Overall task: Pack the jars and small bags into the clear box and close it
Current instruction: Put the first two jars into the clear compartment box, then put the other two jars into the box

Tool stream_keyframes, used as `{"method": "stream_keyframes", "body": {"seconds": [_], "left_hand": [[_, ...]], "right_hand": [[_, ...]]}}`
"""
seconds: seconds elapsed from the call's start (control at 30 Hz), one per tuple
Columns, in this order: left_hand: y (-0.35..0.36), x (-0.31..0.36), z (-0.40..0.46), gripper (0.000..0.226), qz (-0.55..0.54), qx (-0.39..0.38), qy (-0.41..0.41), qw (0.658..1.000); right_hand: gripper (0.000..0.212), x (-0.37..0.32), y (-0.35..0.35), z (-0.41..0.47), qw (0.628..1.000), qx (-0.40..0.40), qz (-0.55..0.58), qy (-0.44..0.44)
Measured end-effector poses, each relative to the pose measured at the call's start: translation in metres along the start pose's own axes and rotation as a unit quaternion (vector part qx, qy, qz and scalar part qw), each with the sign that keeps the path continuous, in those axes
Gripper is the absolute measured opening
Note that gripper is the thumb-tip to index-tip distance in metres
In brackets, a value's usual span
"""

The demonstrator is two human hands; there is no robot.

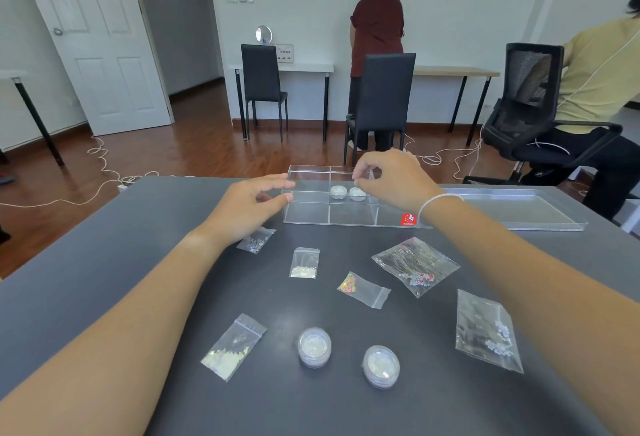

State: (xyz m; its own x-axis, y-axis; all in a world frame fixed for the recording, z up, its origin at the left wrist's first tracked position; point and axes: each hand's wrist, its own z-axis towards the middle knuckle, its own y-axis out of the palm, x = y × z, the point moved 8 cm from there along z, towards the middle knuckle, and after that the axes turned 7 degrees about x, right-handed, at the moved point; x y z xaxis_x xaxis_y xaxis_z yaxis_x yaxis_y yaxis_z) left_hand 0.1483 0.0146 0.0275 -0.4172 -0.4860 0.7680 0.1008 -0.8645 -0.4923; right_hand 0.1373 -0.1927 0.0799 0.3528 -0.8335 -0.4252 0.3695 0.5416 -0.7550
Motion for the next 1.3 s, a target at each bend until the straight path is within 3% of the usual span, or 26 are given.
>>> {"method": "stream_keyframes", "body": {"seconds": [0.13,0.33,0.57,1.0,1.3], "left_hand": [[-0.002,0.004,-0.002,0.019,0.002,0.003,0.008,1.000],[-0.010,0.016,-0.013,0.022,0.019,0.025,0.023,0.999],[-0.027,0.056,-0.043,0.022,0.017,0.056,0.059,0.997],[0.001,0.084,-0.125,0.021,-0.026,-0.072,0.057,0.995],[0.016,0.089,-0.147,0.026,0.045,-0.137,0.101,0.984]], "right_hand": [[0.010,-0.019,-0.009,-0.038,0.997,0.013,0.066,-0.039],[0.017,-0.031,-0.013,-0.088,0.989,-0.027,0.144,-0.026],[0.006,-0.046,-0.022,-0.139,0.975,-0.079,0.205,-0.041],[0.017,-0.056,-0.019,-0.180,0.963,-0.136,0.226,-0.058],[0.018,-0.060,-0.014,-0.187,0.969,-0.150,0.179,-0.077]]}}
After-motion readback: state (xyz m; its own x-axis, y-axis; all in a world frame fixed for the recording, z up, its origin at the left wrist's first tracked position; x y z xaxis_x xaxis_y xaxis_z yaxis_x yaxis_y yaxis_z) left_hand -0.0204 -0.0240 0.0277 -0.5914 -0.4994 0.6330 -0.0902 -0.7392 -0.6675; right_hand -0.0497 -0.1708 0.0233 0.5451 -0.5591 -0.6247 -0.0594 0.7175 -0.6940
